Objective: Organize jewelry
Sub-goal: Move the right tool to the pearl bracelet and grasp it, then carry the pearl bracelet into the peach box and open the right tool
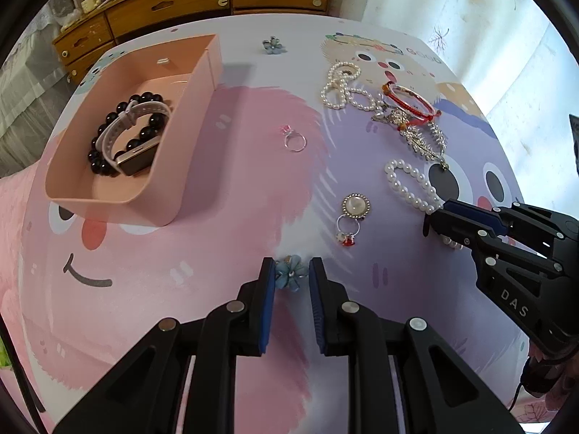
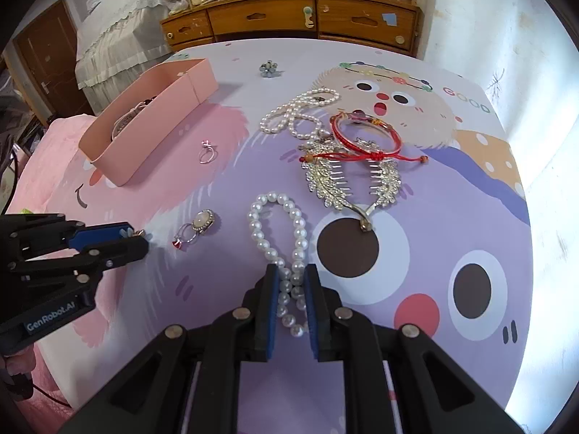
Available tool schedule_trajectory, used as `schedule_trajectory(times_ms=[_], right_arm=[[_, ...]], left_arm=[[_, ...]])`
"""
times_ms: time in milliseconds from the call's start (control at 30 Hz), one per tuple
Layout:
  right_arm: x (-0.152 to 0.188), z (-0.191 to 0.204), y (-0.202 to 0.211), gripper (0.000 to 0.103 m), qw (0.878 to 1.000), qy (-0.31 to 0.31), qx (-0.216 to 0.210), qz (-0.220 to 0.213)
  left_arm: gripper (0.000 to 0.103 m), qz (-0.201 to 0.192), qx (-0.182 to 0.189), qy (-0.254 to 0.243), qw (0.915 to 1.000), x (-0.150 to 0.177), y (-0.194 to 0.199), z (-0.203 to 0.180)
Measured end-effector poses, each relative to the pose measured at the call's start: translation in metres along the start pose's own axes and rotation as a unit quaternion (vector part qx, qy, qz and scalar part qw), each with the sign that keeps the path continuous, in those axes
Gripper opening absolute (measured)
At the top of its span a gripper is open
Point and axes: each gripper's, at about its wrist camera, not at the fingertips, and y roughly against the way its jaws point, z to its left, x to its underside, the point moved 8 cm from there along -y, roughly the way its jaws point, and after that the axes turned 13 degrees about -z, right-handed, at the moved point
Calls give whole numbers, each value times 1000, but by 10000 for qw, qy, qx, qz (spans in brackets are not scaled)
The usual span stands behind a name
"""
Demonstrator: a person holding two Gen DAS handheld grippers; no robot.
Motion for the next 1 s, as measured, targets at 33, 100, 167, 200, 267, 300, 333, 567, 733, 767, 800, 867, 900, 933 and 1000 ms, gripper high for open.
schedule_trajectory(times_ms=[33, 100, 167, 200, 267, 300, 333, 567, 733, 767, 800, 867, 900, 933, 1000], right_arm=[[0, 0, 0, 14, 10000, 11, 46, -8], [0, 0, 1, 14, 10000, 41, 79, -12], [1, 0, 1, 14, 9999, 73, 155, -3], [0, -1, 2, 14, 9998, 68, 179, -30], [-3, -1, 4, 15, 9997, 15, 198, -117], [-4, -2, 5, 14, 9997, -25, 195, -162], [-5, -3, 5, 14, 9996, -57, 215, -176], [-8, -4, 3, 14, 9996, -58, 255, -82], [-9, 1, 5, 6, 9997, 42, 223, -79], [-8, 3, 5, 7, 9997, 74, 213, -44], [-8, 4, 5, 7, 9997, 110, 219, -34], [-7, 7, 5, 7, 9996, 173, 227, -25], [-7, 7, 5, 6, 9996, 181, 224, -8], [-6, 8, 5, 6, 9996, 187, 228, -3], [-6, 7, 5, 6, 9995, 170, 246, 26]], left_arm=[[17, -14, 6, 7, 10000, 0, 1, 1], [17, -51, 4, 10, 10000, 0, 4, 3], [17, -107, 13, 42, 9999, 0, 7, 4], [17, -129, 40, 100, 9999, 0, 8, 4], [17, -145, 130, 202, 9996, 0, 11, 5], [17, -160, 155, 225, 9995, 0, 12, 5], [17, -185, 162, 228, 9994, 0, 14, 5], [11, -186, 279, 252, 9991, 1, 15, 4], [11, -75, 227, 244, 9994, 4, 10, 7], [11, -71, 225, 248, 9994, 4, 9, 7], [13, -76, 239, 253, 9994, 4, 8, 8], [18, -97, 238, 243, 9994, 2, 6, 8], [18, -114, 257, 229, 9993, 2, 5, 7], [18, -133, 279, 211, 9993, 0, 5, 6], [18, -163, 324, 143, 9992, -3, 3, 4]])
